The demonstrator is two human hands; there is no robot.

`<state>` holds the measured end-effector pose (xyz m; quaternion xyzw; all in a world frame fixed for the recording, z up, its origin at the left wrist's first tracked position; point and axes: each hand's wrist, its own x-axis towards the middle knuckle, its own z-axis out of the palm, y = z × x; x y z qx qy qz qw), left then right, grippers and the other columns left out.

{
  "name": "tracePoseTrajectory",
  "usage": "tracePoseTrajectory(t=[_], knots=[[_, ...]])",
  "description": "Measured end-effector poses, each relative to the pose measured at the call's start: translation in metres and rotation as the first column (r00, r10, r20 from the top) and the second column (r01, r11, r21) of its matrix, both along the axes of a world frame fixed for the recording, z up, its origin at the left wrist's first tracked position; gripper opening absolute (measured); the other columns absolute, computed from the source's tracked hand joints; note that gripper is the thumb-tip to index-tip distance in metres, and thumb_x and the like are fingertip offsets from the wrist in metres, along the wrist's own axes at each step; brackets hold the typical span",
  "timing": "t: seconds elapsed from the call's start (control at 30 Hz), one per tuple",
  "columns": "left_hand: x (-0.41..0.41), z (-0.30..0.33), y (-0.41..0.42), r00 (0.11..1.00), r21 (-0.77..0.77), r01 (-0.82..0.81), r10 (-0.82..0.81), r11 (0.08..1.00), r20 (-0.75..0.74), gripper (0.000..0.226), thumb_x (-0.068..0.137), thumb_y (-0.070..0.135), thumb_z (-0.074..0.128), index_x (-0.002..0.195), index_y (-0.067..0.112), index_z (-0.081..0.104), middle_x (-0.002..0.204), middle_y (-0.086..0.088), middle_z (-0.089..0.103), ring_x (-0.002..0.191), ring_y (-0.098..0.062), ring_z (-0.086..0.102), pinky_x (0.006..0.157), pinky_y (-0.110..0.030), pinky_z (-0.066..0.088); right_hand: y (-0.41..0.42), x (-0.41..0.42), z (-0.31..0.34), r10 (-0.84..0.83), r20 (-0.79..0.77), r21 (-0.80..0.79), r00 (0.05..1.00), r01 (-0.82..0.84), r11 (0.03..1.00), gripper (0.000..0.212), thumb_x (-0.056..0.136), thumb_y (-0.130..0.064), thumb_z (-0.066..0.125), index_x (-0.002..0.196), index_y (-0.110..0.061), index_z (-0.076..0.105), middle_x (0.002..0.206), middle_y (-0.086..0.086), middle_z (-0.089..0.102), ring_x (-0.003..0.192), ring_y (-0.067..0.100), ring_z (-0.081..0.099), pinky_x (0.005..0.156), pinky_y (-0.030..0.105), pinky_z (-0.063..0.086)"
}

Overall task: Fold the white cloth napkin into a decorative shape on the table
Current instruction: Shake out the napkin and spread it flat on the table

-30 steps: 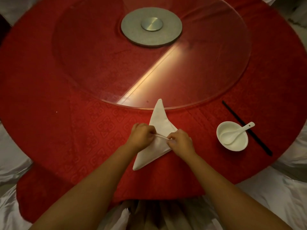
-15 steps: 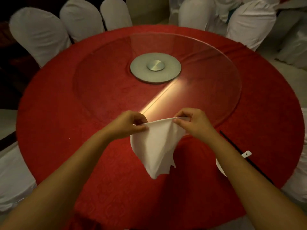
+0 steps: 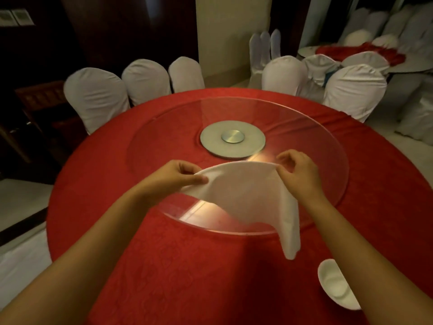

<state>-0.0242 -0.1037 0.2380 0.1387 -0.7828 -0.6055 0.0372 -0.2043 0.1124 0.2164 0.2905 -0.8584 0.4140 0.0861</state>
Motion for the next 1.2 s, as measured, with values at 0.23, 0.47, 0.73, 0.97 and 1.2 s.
tracePoseTrajectory(t=[0.23, 0.47, 0.73, 0.97, 1.2], knots=[[-0.031, 0.017, 0.04, 0.957, 0.357, -0.18, 0.247, 0.917, -0.151, 0.011, 0.084, 0.011, 0.064, 0.082, 0.013, 0.074, 0.074, -0.003, 0.073, 0.07, -0.011, 0.068, 0.064, -0.019, 0.055, -0.024, 0.074, 0.007, 0.415, -0.033, -0.227, 0.909, -0.411, 0.883, 0.034, 0.07, -0.032, 0.075, 0.1, -0.027, 0.06, 0.097, -0.011, 0.061, 0.089, 0.003, 0.059, 0.075, 0.016, 0.048], [-0.027, 0.02, 0.059, 0.927, 0.482, -0.033, 0.207, 0.875, -0.312, 0.025, 0.07, 0.029, 0.07, 0.092, 0.017, 0.073, 0.089, -0.004, 0.075, 0.083, -0.012, 0.071, 0.069, -0.017, 0.054, -0.033, 0.073, 0.011, 0.409, 0.144, -0.483, 0.901, -0.297, 0.824, 0.011, 0.087, -0.024, 0.061, 0.086, -0.018, 0.071, 0.074, 0.001, 0.073, 0.07, 0.017, 0.07, 0.064, 0.031, 0.055], [-0.014, -0.007, 0.087, 0.851, -0.263, -0.431, 0.292, 0.863, -0.436, 0.026, 0.074, 0.018, 0.072, 0.098, 0.025, 0.066, 0.086, 0.014, 0.069, 0.079, 0.003, 0.063, 0.066, -0.013, 0.051, -0.037, 0.066, 0.016, 0.578, 0.427, -0.629, 0.696, -0.23, 0.742, 0.027, 0.091, -0.013, 0.053, 0.079, -0.019, 0.075, 0.079, 0.007, 0.076, 0.076, 0.024, 0.072, 0.061, 0.023, 0.056], [-0.012, -0.02, 0.053, 0.867, -0.404, -0.476, 0.341, 0.781, -0.363, 0.013, 0.076, 0.005, 0.06, 0.068, 0.011, 0.068, 0.059, 0.002, 0.065, 0.052, -0.002, 0.054, 0.049, -0.017, 0.041, -0.031, 0.051, 0.019, 0.485, 0.389, -0.611, 0.783, -0.174, 0.772, 0.023, 0.089, -0.009, 0.056, 0.076, -0.019, 0.072, 0.069, -0.002, 0.074, 0.068, 0.013, 0.07, 0.056, 0.021, 0.054], [-0.016, -0.021, -0.001, 0.948, -0.177, -0.318, 0.306, 0.931, -0.092, 0.018, 0.081, 0.004, 0.068, 0.072, 0.019, 0.071, 0.066, 0.004, 0.069, 0.061, -0.007, 0.064, 0.058, -0.018, 0.054, -0.017, 0.024, 0.027, 0.347, 0.388, -0.468, 0.854, -0.142, 0.872, 0.014, 0.085, -0.001, 0.058, 0.08, -0.007, 0.069, 0.056, -0.01, 0.069, 0.054, 0.0, 0.062, 0.049, 0.015, 0.049]])
